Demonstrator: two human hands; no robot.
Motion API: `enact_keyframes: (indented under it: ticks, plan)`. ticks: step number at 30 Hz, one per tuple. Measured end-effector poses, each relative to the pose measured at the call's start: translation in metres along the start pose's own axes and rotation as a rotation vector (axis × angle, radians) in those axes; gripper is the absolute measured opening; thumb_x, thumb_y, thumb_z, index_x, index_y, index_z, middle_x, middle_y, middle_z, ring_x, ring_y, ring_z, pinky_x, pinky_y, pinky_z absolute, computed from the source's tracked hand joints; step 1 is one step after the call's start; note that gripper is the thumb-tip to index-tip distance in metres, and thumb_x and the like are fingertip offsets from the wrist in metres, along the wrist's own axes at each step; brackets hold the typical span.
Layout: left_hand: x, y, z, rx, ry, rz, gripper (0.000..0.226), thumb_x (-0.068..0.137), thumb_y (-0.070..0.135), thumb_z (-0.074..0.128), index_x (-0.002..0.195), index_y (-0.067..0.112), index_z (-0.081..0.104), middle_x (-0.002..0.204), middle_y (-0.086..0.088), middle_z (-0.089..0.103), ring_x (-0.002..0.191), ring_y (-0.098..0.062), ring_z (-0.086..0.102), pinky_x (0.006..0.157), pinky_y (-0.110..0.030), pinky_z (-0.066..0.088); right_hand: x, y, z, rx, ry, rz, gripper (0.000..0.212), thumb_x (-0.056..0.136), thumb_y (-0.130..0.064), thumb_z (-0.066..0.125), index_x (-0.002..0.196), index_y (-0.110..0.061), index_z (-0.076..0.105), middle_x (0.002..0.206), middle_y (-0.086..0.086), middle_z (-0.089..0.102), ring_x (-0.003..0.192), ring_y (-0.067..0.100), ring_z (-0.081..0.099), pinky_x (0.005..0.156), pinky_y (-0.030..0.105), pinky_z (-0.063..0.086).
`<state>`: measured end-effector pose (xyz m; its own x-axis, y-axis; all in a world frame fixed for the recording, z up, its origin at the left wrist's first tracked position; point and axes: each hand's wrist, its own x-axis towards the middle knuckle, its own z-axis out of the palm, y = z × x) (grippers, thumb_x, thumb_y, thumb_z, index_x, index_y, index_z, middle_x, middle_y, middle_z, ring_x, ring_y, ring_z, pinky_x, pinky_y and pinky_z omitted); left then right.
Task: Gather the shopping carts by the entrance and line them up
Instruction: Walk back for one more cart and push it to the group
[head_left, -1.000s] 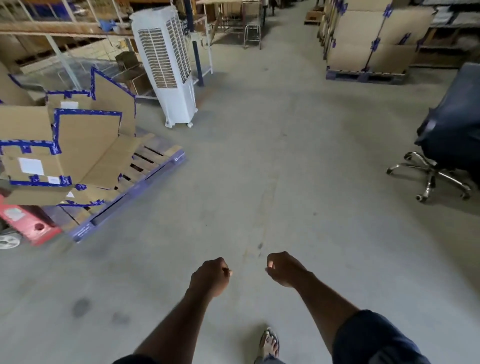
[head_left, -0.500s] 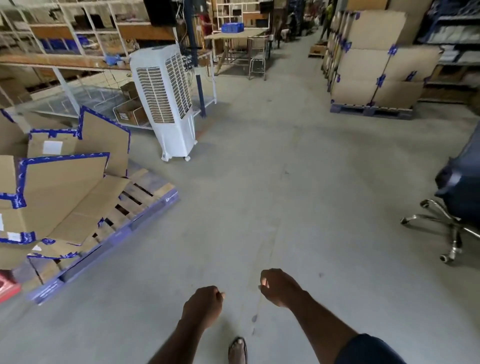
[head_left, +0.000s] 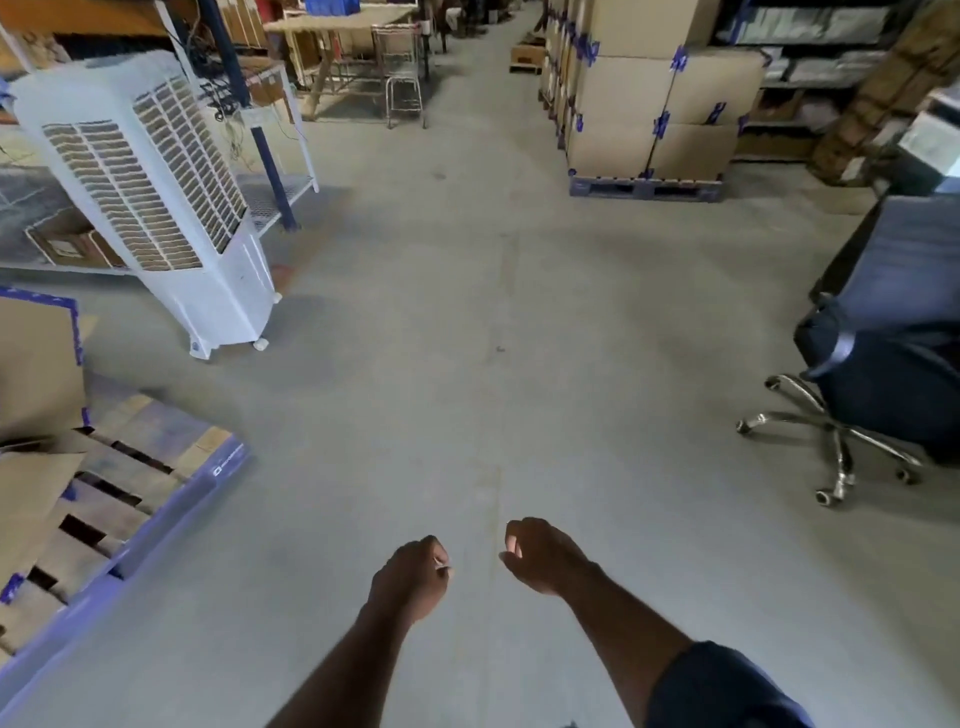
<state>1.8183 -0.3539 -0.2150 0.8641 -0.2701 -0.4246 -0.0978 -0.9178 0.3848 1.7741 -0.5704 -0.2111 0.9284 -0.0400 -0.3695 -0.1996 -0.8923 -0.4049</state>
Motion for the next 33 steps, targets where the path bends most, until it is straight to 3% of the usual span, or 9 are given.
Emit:
enact_keyframes:
  ticks: [3, 8, 14, 22, 26, 33]
  plan:
    - [0.072, 0.023, -0.03, 0.0, 0.0, 0.071, 0.025, 0.089, 0.041, 0.056, 0.113, 0.035, 0.055, 0.116, 0.014, 0.063, 0.112, -0.01, 0.059, 0.089, -0.03, 0.05, 0.055, 0.014, -0.03, 0.037, 0.012, 0.052, 0.031, 0.096, -0.046, 0.052, 0.113, -0.021, 0.056, 0.117, 0.0, 0.058, 0.111, 0.023, 0.057, 0.088, 0.029, 0.044]
    - [0.208, 0.059, -0.067, 0.007, 0.025, 0.091, 0.05, 0.092, 0.038, 0.059, 0.137, 0.029, 0.04, 0.131, 0.003, 0.051, 0.123, -0.018, 0.052, 0.094, -0.035, 0.047, 0.177, 0.05, -0.074, 0.077, 0.081, 0.112, 0.036, 0.093, -0.044, 0.055, 0.121, -0.023, 0.052, 0.122, 0.002, 0.056, 0.114, 0.026, 0.057, 0.092, 0.035, 0.049]
    - [0.355, 0.108, -0.106, -0.017, -0.034, -0.02, 0.062, 0.092, 0.037, 0.062, 0.145, 0.028, 0.031, 0.142, -0.001, 0.042, 0.125, -0.022, 0.053, 0.095, -0.04, 0.048, 0.341, 0.096, -0.157, 0.03, 0.072, 0.084, 0.042, 0.095, -0.04, 0.055, 0.13, -0.018, 0.046, 0.128, 0.005, 0.051, 0.121, 0.026, 0.051, 0.096, 0.035, 0.044]
    - [0.535, 0.146, -0.223, -0.161, 0.113, -0.073, 0.064, 0.091, 0.034, 0.065, 0.147, 0.024, 0.034, 0.148, -0.003, 0.037, 0.126, -0.025, 0.052, 0.098, -0.042, 0.046, 0.564, 0.089, -0.303, -0.107, 0.081, -0.048, 0.048, 0.092, -0.04, 0.06, 0.132, -0.017, 0.045, 0.127, 0.007, 0.049, 0.122, 0.028, 0.049, 0.098, 0.038, 0.044]
    - [0.645, 0.13, -0.262, -0.192, 0.116, -0.128, 0.064, 0.089, 0.035, 0.067, 0.145, 0.023, 0.037, 0.145, -0.005, 0.04, 0.127, -0.027, 0.051, 0.098, -0.045, 0.047, 0.685, 0.075, -0.332, -0.167, 0.055, -0.122, 0.052, 0.093, -0.041, 0.06, 0.135, -0.016, 0.042, 0.134, 0.007, 0.045, 0.128, 0.027, 0.043, 0.103, 0.041, 0.041]
    - [0.862, 0.11, -0.354, -0.173, 0.123, -0.189, 0.059, 0.093, 0.055, 0.057, 0.139, 0.019, 0.045, 0.138, -0.008, 0.048, 0.128, -0.03, 0.048, 0.098, -0.048, 0.045, 0.892, 0.05, -0.356, -0.189, -0.038, -0.043, 0.058, 0.093, -0.059, 0.051, 0.13, -0.015, 0.044, 0.128, 0.009, 0.049, 0.122, 0.03, 0.048, 0.104, 0.047, 0.038]
